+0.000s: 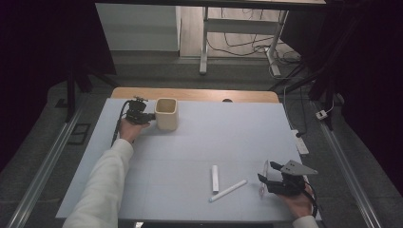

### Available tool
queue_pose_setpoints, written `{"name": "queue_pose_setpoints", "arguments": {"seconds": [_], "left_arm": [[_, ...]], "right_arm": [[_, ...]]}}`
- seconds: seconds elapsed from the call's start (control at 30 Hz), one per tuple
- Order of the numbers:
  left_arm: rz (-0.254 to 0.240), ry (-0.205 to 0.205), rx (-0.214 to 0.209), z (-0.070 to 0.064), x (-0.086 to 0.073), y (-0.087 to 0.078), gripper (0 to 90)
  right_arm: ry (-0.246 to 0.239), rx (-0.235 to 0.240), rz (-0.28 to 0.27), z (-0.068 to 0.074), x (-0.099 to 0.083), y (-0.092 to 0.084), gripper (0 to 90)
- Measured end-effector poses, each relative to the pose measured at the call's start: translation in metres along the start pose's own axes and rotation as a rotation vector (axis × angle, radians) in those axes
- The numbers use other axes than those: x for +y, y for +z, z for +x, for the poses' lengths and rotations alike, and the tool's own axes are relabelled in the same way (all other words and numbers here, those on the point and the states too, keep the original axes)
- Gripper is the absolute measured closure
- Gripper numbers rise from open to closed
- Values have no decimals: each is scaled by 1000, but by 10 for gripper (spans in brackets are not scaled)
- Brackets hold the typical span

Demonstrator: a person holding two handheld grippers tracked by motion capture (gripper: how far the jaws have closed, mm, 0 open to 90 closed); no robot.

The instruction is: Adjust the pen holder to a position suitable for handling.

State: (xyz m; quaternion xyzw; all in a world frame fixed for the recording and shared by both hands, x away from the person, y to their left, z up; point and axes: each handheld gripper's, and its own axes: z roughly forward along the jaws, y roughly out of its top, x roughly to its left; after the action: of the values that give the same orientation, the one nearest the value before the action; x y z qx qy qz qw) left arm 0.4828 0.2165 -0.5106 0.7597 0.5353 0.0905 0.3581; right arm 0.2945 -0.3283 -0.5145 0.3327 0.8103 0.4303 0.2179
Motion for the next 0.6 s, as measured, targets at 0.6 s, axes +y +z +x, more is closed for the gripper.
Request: {"name": "queue_pose_setpoints", "arguments": {"seconds": [0.6], "left_arm": [[15, 8, -28, -4, 0, 3, 893]], "right_arm": [[3, 3, -2, 0, 0, 0, 285]]}}
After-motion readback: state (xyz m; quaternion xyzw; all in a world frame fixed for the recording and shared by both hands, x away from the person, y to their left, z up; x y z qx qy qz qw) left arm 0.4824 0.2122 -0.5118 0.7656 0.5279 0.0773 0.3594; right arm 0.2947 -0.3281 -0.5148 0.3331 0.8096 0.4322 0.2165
